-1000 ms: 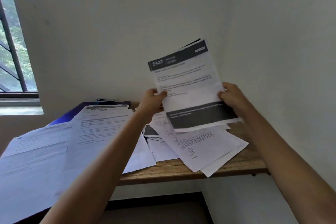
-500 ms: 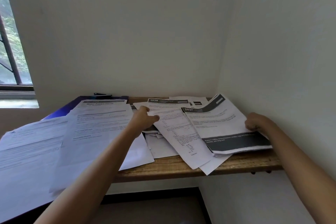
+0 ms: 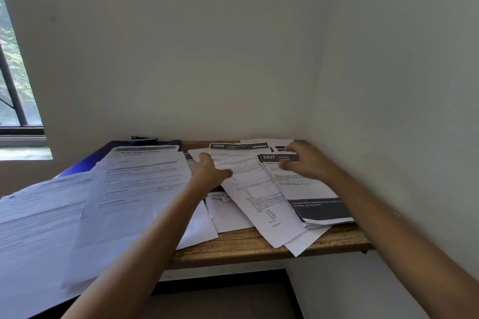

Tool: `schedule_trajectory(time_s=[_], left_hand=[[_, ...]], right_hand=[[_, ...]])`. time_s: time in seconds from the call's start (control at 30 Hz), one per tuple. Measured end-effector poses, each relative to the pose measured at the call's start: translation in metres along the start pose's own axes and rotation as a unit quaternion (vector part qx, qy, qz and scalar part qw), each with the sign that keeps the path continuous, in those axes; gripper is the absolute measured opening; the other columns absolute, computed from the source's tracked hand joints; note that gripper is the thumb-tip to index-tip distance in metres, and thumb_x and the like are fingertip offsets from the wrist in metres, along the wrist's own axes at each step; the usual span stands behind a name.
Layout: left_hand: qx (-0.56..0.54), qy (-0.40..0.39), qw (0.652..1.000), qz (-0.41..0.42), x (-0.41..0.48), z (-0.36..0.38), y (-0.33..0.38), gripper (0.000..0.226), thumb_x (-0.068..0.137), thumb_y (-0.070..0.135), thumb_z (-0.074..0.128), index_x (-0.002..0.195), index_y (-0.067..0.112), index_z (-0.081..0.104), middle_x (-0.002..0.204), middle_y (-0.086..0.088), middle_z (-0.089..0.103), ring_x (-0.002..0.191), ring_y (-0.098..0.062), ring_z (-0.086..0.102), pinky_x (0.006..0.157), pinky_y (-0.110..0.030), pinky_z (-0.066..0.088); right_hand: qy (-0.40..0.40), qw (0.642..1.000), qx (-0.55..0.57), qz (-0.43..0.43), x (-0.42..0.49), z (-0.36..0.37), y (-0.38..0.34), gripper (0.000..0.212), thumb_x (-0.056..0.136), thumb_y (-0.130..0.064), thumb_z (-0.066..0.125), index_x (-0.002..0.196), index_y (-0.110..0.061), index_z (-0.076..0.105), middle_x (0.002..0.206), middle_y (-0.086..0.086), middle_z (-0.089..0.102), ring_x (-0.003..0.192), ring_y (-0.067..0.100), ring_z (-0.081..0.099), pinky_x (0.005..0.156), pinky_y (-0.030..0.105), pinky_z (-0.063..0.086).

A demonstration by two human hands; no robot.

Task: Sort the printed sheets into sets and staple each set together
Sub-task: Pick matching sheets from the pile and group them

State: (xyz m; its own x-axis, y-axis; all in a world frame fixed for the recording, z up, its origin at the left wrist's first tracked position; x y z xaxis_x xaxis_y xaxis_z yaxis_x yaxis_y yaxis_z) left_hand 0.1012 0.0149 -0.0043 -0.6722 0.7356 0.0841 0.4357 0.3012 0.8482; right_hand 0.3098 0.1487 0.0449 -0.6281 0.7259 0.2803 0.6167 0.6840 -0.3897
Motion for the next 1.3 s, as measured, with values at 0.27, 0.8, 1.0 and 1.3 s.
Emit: schedule_trajectory(time_s=[0.27, 0.8, 1.0, 1.3], left_hand=[[-0.146, 0.078, 0.986, -0.024, -0.006, 0.007, 0.009, 0.066, 0.078, 0.004, 0.078, 0.125, 0.001, 0.032, 0.115, -0.009, 0.050, 0.101, -0.022, 0.052, 0.082, -0.029, 0.047], [-0.202, 0.101, 0.974, 0.026, 0.019, -0.044, 0.016, 0.015, 0.084, -0.003, 0.064, 0.092, 0.008, 0.061, 0.099, -0.007, 0.069, 0.086, -0.025, 0.067, 0.080, -0.036, 0.056], [-0.224, 0.115, 0.968, 0.015, 0.024, -0.087, -0.009, 0.007, 0.090, 0.004, 0.063, 0.095, 0.009, 0.066, 0.103, -0.014, 0.070, 0.094, -0.032, 0.068, 0.084, -0.043, 0.057], [-0.276, 0.088, 0.957, 0.024, 0.021, -0.100, -0.042, 0.021, 0.091, 0.008, 0.063, 0.111, 0.001, 0.061, 0.100, -0.012, 0.070, 0.091, -0.028, 0.069, 0.075, -0.040, 0.057]], right_hand=[[-0.031, 0.998, 0.051, -0.021, -0.002, 0.057, -0.009, 0.070, 0.086, -0.043, 0.066, 0.143, -0.015, 0.036, 0.149, 0.008, 0.038, 0.133, 0.023, 0.038, 0.102, 0.027, 0.030], [-0.009, 0.990, 0.133, 0.039, 0.006, 0.063, 0.019, 0.051, 0.090, -0.035, 0.063, 0.135, -0.015, 0.048, 0.139, 0.006, 0.051, 0.125, 0.019, 0.049, 0.090, 0.021, 0.034], [-0.029, 0.994, 0.103, 0.029, 0.007, 0.067, 0.019, 0.046, 0.089, -0.036, 0.063, 0.128, -0.013, 0.054, 0.132, 0.006, 0.056, 0.118, 0.019, 0.052, 0.086, 0.022, 0.035], [-0.011, 0.989, 0.146, 0.017, 0.026, 0.058, -0.013, 0.050, 0.091, -0.043, 0.060, 0.130, -0.012, 0.053, 0.132, 0.003, 0.056, 0.119, 0.018, 0.053, 0.088, 0.023, 0.037]])
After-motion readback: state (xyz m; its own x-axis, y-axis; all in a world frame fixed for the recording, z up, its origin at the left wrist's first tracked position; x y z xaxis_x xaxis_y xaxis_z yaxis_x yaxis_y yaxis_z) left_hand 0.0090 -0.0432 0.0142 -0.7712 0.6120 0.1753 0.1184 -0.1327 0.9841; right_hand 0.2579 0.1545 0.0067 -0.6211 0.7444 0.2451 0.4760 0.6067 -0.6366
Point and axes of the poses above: each hand's wrist, its own x-axis towards the middle knuckle, its own z-axis out of the palm, y = z × x, the point moved 5 cm from there along x, towards the middle knuckle
